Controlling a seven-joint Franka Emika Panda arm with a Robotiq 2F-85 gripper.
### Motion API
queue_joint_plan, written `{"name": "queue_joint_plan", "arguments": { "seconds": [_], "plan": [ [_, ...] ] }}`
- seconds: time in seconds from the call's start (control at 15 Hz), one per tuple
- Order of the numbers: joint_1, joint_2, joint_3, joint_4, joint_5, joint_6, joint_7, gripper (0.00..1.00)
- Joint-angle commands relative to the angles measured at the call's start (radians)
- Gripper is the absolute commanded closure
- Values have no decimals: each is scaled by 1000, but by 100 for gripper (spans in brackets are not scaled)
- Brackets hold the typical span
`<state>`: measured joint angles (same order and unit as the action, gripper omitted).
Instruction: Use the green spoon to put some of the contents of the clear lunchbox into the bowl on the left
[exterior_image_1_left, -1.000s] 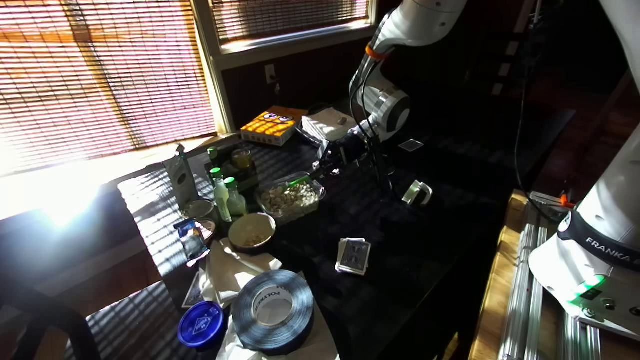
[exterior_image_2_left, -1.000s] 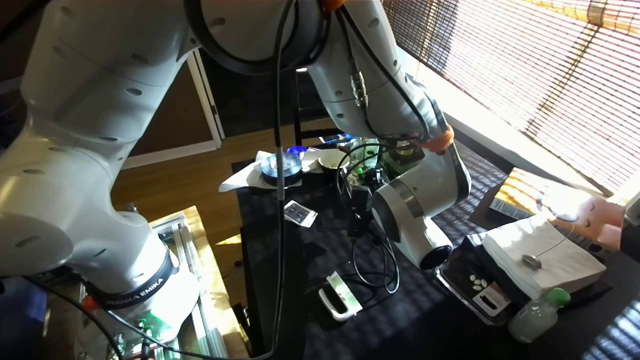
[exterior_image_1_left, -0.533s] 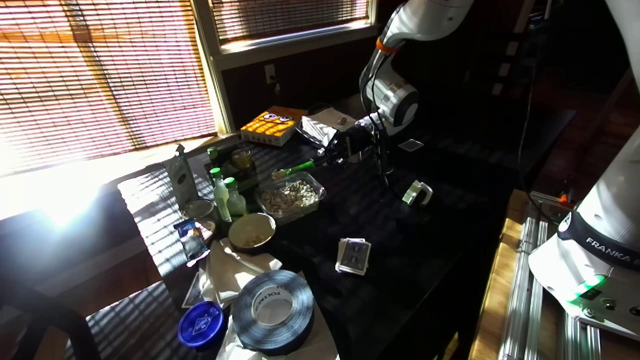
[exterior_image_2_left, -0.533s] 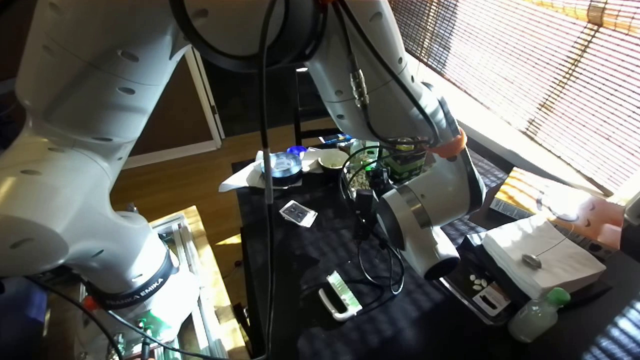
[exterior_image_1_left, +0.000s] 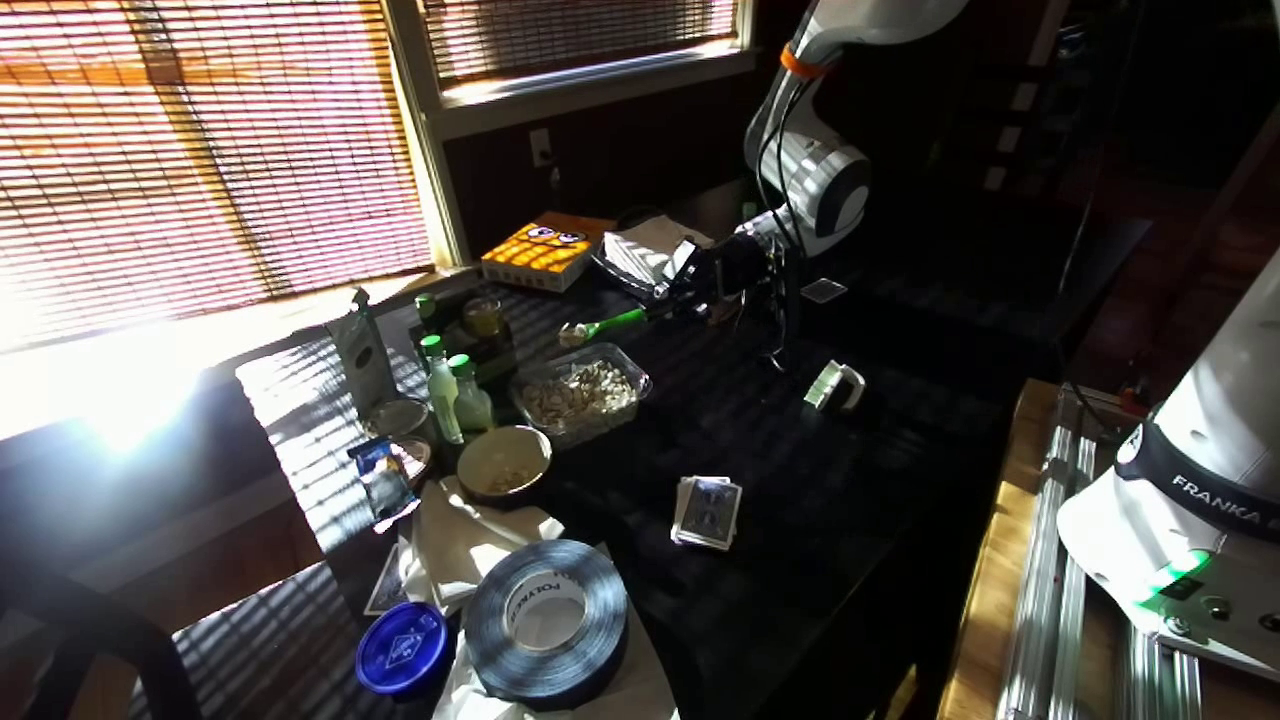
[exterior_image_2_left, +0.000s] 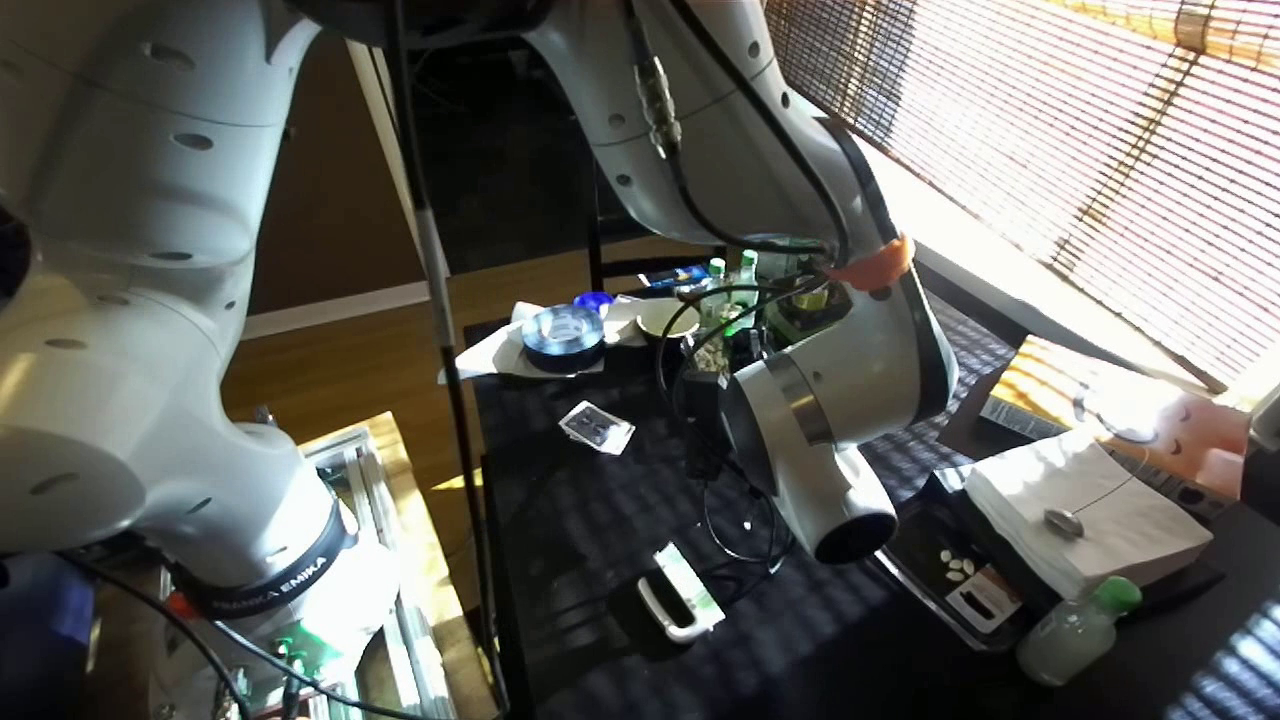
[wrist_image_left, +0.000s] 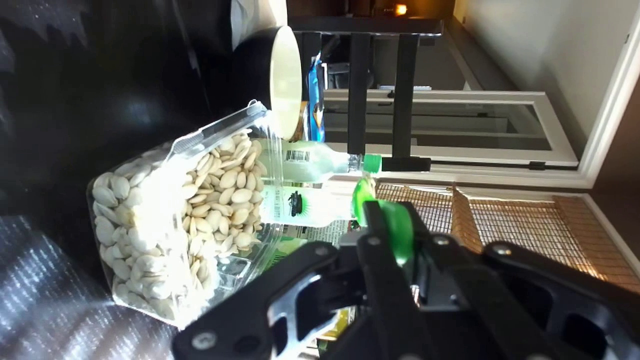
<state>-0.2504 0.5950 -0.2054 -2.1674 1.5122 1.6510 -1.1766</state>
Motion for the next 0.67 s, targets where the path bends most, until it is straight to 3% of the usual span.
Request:
{"name": "queue_joint_plan", "arguments": {
  "seconds": [0.0, 0.07, 0.6],
  "plan": [
    [5, -19, -18, -12, -2, 2, 4, 97],
    [2, -33, -26, -17, -2, 3, 6, 89],
    [5, -20, -22, -17, -2, 3, 5, 89]
  ]
}}
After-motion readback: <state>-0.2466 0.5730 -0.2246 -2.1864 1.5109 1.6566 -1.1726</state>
